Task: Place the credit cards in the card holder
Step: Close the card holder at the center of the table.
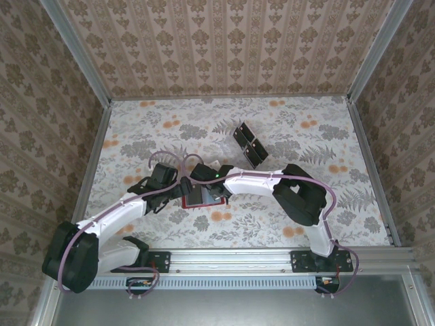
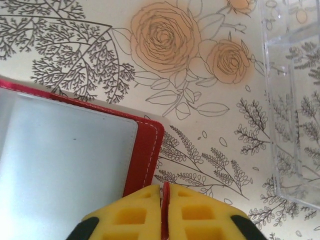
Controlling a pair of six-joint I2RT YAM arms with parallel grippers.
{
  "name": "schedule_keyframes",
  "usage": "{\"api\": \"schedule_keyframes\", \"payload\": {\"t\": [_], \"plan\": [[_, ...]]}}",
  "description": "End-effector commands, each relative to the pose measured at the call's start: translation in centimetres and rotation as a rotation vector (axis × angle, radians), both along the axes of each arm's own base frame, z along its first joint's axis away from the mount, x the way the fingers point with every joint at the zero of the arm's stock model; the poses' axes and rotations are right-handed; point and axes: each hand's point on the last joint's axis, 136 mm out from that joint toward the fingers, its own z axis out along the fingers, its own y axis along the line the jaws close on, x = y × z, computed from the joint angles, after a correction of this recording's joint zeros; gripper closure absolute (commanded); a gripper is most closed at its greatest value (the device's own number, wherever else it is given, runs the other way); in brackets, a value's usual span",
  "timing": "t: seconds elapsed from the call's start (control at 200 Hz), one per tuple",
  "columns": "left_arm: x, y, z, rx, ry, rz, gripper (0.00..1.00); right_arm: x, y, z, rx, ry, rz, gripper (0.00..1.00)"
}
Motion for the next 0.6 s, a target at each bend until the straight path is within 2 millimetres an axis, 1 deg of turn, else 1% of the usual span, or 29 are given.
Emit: {"api": "schedule_keyframes", "payload": {"t": [0.0,0.065,0.08,0.26,0.385,0.49,0.595], "plan": [[0.3,-1.1,0.4,-0.053,-0.026,-0.039,0.00,-0.2,-1.0,0.7,0.047,0.000,-0.031,0.94],[0.4,-2.0,0.4,-0.089,-0.028,-0.067,0.00,-0.6,-1.3,0.3,0.091,0.032,-0.045,0.95],[0.5,-2.2,0.3,-0.098,-0.028,-0.072,0.00,-0.4,-0.9,0.4,0.123,0.026,-0.048,0.95],[0.7,-3.8,-0.5,-0.184,-0.026,-0.088,0.00,-0.9,-0.8,-0.8,0.289,0.100,-0.100,0.96],[0.5,-4.2,-1.2,-0.221,-0.024,-0.082,0.00,-1.3,-0.6,-1.6,0.382,0.144,-0.132,0.97],[0.4,-4.5,-1.7,-0.241,-0.025,-0.081,0.00,-1.6,-0.6,-2.2,0.415,0.168,-0.145,0.99],[0.4,-4.9,-2.0,-0.254,-0.023,-0.089,0.00,-1.8,-0.3,-2.4,0.442,0.181,-0.150,1.00]]}}
